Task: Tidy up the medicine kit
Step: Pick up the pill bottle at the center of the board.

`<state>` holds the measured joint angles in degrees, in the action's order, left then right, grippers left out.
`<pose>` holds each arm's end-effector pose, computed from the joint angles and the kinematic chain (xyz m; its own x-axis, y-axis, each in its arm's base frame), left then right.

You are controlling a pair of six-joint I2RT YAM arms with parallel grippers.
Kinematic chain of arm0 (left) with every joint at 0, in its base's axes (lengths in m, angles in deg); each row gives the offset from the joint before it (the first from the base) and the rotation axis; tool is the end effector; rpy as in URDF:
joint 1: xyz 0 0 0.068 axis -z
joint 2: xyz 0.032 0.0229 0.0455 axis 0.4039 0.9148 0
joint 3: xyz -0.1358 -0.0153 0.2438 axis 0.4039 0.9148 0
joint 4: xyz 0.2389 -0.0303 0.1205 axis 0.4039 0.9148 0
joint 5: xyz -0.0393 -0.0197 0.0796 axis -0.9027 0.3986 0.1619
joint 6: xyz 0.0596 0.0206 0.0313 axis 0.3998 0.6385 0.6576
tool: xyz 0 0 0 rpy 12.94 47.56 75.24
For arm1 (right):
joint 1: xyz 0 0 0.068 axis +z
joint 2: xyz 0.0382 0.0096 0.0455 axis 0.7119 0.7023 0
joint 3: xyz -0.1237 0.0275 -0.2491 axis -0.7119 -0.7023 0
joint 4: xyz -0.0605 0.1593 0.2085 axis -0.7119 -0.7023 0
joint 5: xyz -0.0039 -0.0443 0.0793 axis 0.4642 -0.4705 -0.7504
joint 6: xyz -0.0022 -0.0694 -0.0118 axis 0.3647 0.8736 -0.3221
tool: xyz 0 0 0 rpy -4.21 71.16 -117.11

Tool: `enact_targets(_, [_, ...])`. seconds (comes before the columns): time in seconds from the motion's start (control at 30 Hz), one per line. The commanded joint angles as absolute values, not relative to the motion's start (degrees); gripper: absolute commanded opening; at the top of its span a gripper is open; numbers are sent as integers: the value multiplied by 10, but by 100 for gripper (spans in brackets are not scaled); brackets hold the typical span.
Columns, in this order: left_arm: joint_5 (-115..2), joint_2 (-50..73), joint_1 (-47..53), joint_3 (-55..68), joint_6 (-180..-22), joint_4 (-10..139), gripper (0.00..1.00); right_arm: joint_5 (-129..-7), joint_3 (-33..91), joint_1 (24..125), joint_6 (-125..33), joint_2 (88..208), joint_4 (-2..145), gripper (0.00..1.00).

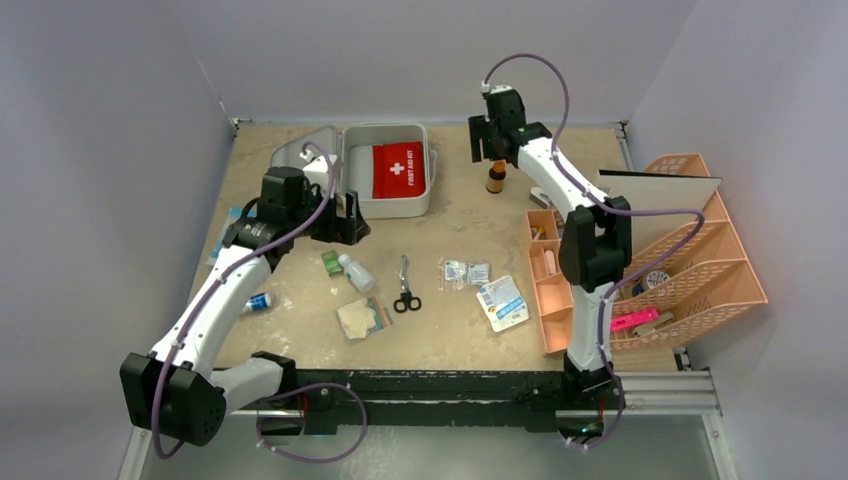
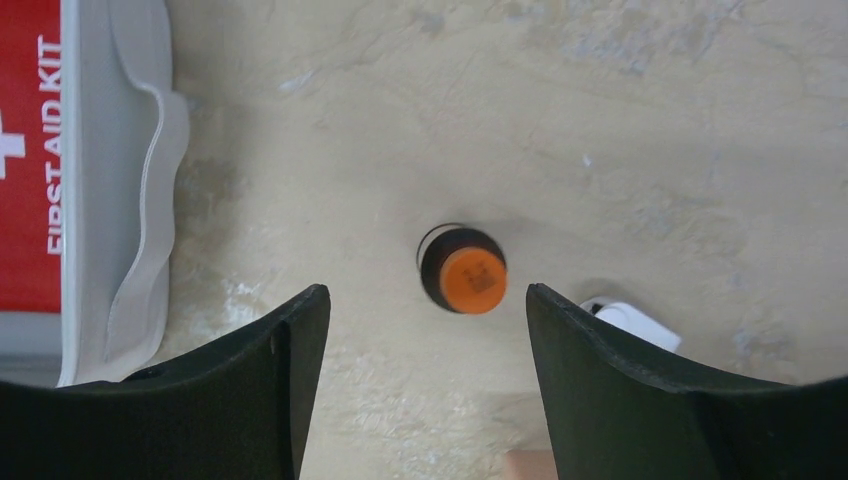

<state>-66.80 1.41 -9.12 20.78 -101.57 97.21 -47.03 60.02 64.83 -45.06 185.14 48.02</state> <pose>0.2541 -0.0857 0.3041 -0.6941 -0.0285 -0.7193 0.3399 0.8678 -0.3624 0.4893 0.1583 0.2837 -0.5625 -0.0898 -0.8219 -0.0816 0.9953 -0.0528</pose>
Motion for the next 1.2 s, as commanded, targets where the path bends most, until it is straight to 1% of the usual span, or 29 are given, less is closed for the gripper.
enact_targets(0.0, [-620, -5, -87, 200, -1005, 962, 87, -457, 661, 635, -433, 1860, 430, 75])
enact_targets(0.1, [-617, -5, -85, 201, -1005, 965, 88, -473, 679, 629, -433, 1875, 412, 73])
enact_targets(0.23, [-584, -10, -85, 197, -1006, 975, 88, -490, 685, 625, -434, 1893, 403, 71])
enact_targets(0.53, [-562, -9, -85, 196, -1008, 977, 88, -504, 691, 624, -435, 1914, 393, 62])
enact_targets(0.6, [-560, -7, -85, 196, -1010, 978, 88, -502, 693, 624, -434, 1919, 392, 59])
enact_targets(0.7, [-562, -5, -85, 196, -1011, 976, 88, -505, 697, 622, -435, 1925, 392, 52])
enact_targets(1.1, [-553, -23, -85, 209, -1009, 966, 88, -512, 723, 621, -431, 1949, 376, 50])
enact_targets(1.13, [-553, -25, -85, 209, -1009, 964, 88, -510, 723, 621, -431, 1947, 375, 47])
enact_targets(1.17, [-555, -24, -85, 209, -1009, 963, 88, -509, 722, 620, -431, 1945, 379, 41])
